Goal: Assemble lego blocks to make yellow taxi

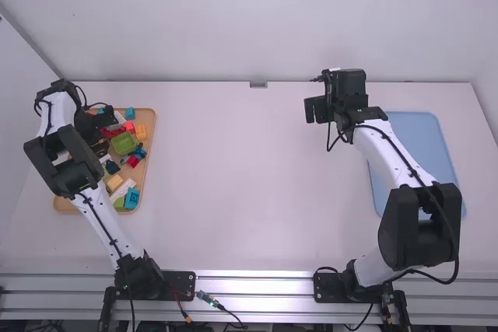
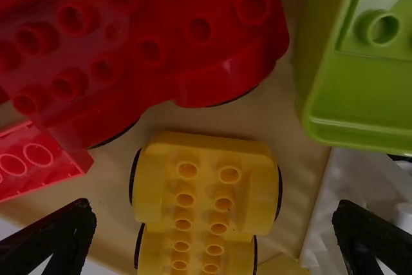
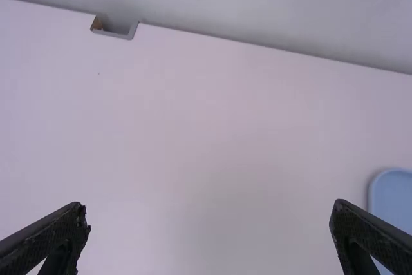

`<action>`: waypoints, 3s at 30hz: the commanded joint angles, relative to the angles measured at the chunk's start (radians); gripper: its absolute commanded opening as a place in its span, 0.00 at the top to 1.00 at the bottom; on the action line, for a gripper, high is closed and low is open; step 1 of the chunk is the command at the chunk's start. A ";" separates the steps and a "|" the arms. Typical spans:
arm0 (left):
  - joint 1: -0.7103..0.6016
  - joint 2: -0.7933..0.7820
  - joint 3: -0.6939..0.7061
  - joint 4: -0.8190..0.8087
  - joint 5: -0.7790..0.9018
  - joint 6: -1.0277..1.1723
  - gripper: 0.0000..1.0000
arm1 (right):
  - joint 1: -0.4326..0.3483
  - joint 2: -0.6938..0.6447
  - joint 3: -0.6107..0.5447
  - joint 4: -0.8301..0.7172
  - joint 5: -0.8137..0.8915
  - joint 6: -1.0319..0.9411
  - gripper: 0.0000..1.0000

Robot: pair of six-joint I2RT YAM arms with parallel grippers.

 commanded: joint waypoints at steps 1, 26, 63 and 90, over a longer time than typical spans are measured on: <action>-0.002 0.001 -0.016 -0.006 0.001 0.039 0.01 | -0.002 0.003 0.025 0.000 -0.003 0.002 0.01; 0.004 0.001 -0.124 0.108 -0.008 0.048 0.07 | -0.002 0.003 0.025 -0.008 -0.003 0.003 0.01; 0.037 0.001 -0.124 0.127 0.063 0.063 0.27 | 0.018 0.003 0.026 0.012 -0.006 0.002 0.01; -0.067 0.000 0.095 -0.060 -0.005 -0.154 0.84 | 0.016 0.003 0.026 0.023 -0.006 0.002 0.01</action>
